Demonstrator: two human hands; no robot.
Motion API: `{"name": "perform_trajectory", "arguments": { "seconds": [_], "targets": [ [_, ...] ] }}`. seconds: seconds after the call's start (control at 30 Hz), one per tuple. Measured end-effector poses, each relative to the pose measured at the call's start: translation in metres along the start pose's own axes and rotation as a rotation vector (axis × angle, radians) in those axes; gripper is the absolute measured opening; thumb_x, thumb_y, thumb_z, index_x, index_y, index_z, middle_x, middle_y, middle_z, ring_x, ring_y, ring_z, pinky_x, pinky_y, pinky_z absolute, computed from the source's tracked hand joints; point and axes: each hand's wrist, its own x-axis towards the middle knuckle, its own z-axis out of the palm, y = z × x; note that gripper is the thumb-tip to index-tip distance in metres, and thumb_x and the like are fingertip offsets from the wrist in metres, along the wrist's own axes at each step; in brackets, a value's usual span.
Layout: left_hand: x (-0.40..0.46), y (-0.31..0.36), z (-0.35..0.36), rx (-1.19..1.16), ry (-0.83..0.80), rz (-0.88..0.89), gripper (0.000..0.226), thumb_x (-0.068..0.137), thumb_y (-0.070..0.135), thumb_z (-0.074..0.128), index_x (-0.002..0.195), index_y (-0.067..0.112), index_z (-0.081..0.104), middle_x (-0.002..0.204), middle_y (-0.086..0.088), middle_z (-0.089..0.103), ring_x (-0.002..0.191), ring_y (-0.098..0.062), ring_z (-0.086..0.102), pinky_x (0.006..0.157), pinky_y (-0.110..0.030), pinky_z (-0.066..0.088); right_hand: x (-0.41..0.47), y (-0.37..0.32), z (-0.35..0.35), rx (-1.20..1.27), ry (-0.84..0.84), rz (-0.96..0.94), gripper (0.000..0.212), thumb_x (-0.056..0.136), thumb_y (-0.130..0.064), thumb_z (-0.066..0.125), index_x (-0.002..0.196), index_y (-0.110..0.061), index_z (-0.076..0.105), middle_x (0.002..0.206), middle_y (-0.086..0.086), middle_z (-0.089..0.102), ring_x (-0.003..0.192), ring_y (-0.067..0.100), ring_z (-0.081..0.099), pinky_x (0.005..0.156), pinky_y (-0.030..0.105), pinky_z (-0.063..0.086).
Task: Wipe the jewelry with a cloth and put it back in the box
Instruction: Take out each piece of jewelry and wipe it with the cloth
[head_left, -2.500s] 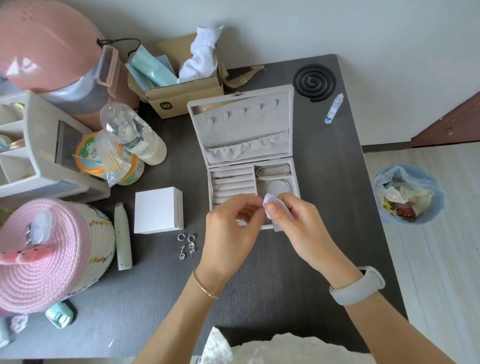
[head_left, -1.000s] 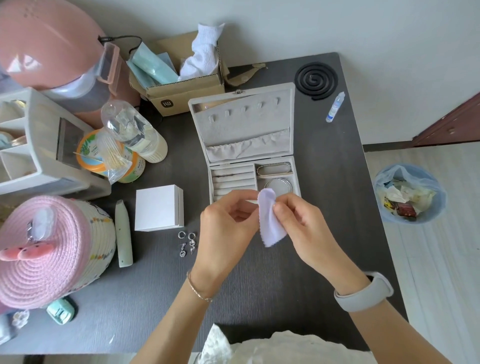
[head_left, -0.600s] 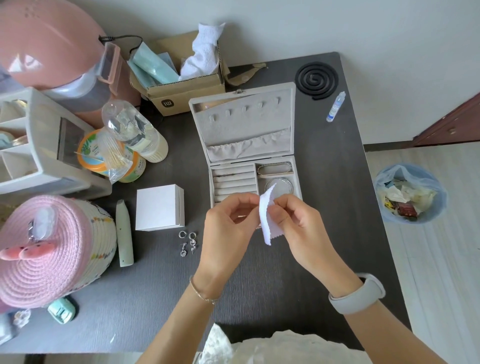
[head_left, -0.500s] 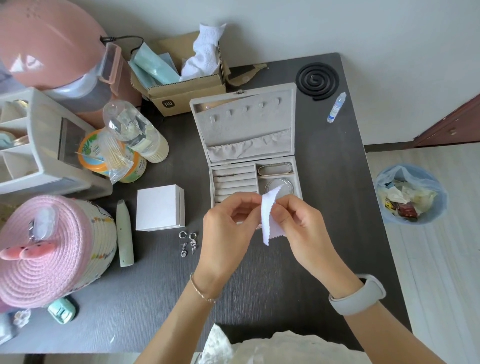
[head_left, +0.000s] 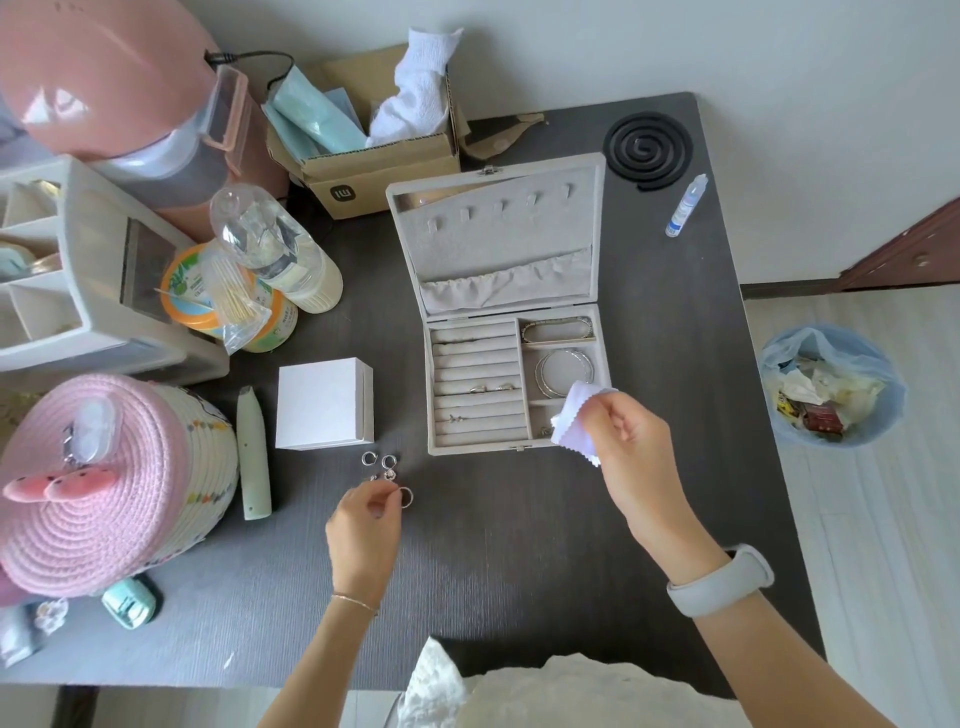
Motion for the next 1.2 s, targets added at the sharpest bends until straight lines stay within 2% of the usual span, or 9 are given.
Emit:
{"name": "perform_trajectory", "arguments": {
  "seconds": [0.2,0.4,0.53,0.67,0.8,0.9,1.0,1.13,1.2],
  "targets": [
    [0.007,-0.021,0.006,0.130,0.051,0.120,0.009,0.081,0.006,0.064,0.085,0.008,0.072,0.080,-0.009,0.064,0.064,-0.021,0.055,0.054,-0.020,0.033,-0.002,0.003,0.001,-0.041,-0.021,0.028,0.045,0.089,-0.006,0.046,0.049,-0.025,0.039,0.040,-0.016,0.041,0.045,0.000,0.038,0.046,0.008,0.030],
    [0.011,0.000,0.007,0.076,0.162,0.311,0.016,0.077,0.003,0.066,0.091,0.009,0.072,0.078,-0.009,0.062,0.067,-0.027,0.058,0.055,-0.034,0.049,0.002,0.003,-0.004,-0.042,-0.006,0.063,0.052,0.088,-0.008,0.047,0.041,-0.030,0.044,0.045,-0.013,0.041,0.052,0.004,0.040,0.056,0.019,0.035],
    [0.026,0.039,0.024,0.117,0.105,0.524,0.017,0.078,0.015,0.061,0.090,0.008,0.071,0.081,-0.011,0.064,0.073,-0.029,0.060,0.068,-0.039,0.048,0.002,0.000,-0.004,-0.022,0.000,0.066,0.044,0.089,-0.009,0.047,0.049,-0.028,0.047,0.057,-0.006,0.049,0.065,0.016,0.049,0.061,0.021,0.040],
    [0.041,0.073,0.049,0.207,0.011,0.635,0.023,0.076,0.005,0.065,0.098,0.005,0.069,0.091,-0.018,0.063,0.081,-0.037,0.059,0.067,-0.044,0.048,0.002,-0.002,-0.003,-0.019,0.005,0.069,0.045,0.086,-0.009,0.044,0.044,-0.025,0.044,0.066,0.015,0.054,0.076,0.036,0.057,0.066,0.031,0.040],
    [0.049,0.077,0.060,0.225,-0.041,0.625,0.010,0.077,0.001,0.064,0.084,0.002,0.070,0.085,-0.018,0.062,0.084,-0.039,0.059,0.068,-0.042,0.045,0.003,-0.003,-0.008,-0.029,0.038,0.081,0.047,0.085,-0.008,0.044,0.041,-0.026,0.044,0.065,0.023,0.053,0.078,0.039,0.058,0.068,0.032,0.041],
    [0.057,0.081,0.061,0.205,-0.118,0.567,0.012,0.082,0.000,0.059,0.089,-0.002,0.068,0.094,-0.020,0.060,0.093,-0.038,0.056,0.080,-0.044,0.046,0.004,-0.002,-0.012,-0.052,0.052,0.093,0.048,0.086,-0.009,0.045,0.042,-0.027,0.045,0.060,0.009,0.052,0.071,0.030,0.057,0.068,0.034,0.043],
    [0.066,0.088,0.057,0.219,-0.173,0.492,0.017,0.088,0.005,0.052,0.095,0.002,0.068,0.103,-0.015,0.059,0.095,-0.031,0.056,0.077,-0.035,0.045,0.004,0.003,-0.012,-0.065,0.029,0.107,0.038,0.085,-0.014,0.046,0.048,-0.022,0.046,0.065,0.022,0.055,0.080,0.040,0.059,0.072,0.046,0.050],
    [0.067,0.096,0.045,0.149,-0.201,0.452,0.019,0.089,0.003,0.048,0.091,0.002,0.067,0.099,-0.013,0.064,0.089,-0.028,0.059,0.071,-0.027,0.043,0.003,0.003,-0.010,-0.092,0.004,0.098,0.033,0.090,-0.009,0.046,0.063,0.009,0.047,0.061,0.018,0.048,0.062,0.028,0.042,0.063,0.030,0.035],
    [0.061,0.104,0.034,-0.025,-0.199,0.377,0.014,0.088,0.004,0.053,0.087,0.004,0.067,0.085,-0.008,0.067,0.079,-0.022,0.061,0.074,-0.026,0.045,0.004,0.002,-0.011,-0.111,-0.015,0.086,0.032,0.091,-0.008,0.046,0.064,0.009,0.049,0.060,0.017,0.048,0.063,0.022,0.041,0.062,0.027,0.032]
  ]
}}
